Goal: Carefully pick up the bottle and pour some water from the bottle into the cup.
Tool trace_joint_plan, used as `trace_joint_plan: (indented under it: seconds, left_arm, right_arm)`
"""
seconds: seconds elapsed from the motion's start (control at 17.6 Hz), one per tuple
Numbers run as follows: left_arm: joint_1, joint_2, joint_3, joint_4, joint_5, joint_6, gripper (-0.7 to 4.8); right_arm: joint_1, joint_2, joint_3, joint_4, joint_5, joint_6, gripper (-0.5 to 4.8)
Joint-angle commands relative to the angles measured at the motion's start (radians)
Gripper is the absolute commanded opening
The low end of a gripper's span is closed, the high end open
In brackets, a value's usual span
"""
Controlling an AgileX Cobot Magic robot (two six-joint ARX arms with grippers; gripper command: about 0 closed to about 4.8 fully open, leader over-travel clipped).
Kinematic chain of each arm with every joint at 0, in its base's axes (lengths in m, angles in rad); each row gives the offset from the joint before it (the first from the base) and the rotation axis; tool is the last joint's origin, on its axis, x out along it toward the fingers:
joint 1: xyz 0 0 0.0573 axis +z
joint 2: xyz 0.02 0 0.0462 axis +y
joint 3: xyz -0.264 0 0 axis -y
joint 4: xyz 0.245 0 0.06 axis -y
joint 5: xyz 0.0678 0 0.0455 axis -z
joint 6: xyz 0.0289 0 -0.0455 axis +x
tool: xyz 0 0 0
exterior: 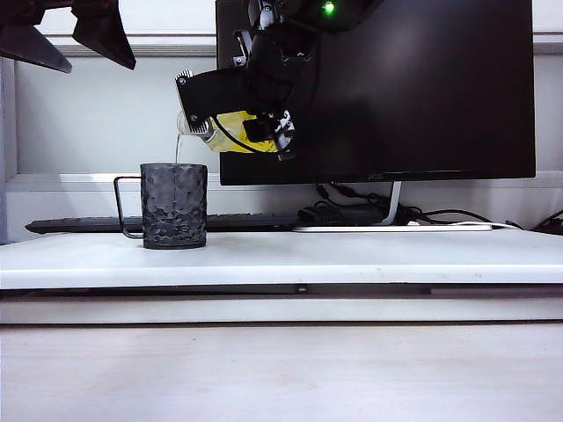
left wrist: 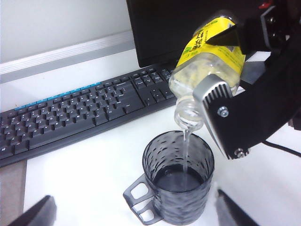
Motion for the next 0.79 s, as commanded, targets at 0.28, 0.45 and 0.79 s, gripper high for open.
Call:
trace_joint_plan:
  seconds: [0.28, 0.45, 0.79]
  left_arm:
    - [0.001, -0.003, 0.002, 0.006, 0.008, 0.000, 4.79]
    - [0.001, -0.003, 0.002, 0.006, 0.008, 0.000, 4.79]
    - [0.001, -0.003, 0.002, 0.006, 0.008, 0.000, 4.79]
  right_arm:
    - [0.002, -0.014, 0.009, 0.039, 0.006, 0.001, 1.71]
    - [0.002, -0.014, 0.009, 0.039, 0.006, 0.001, 1.71]
    - [0.002, -0.014, 0.009, 0.033, 0.005, 0.013, 1.71]
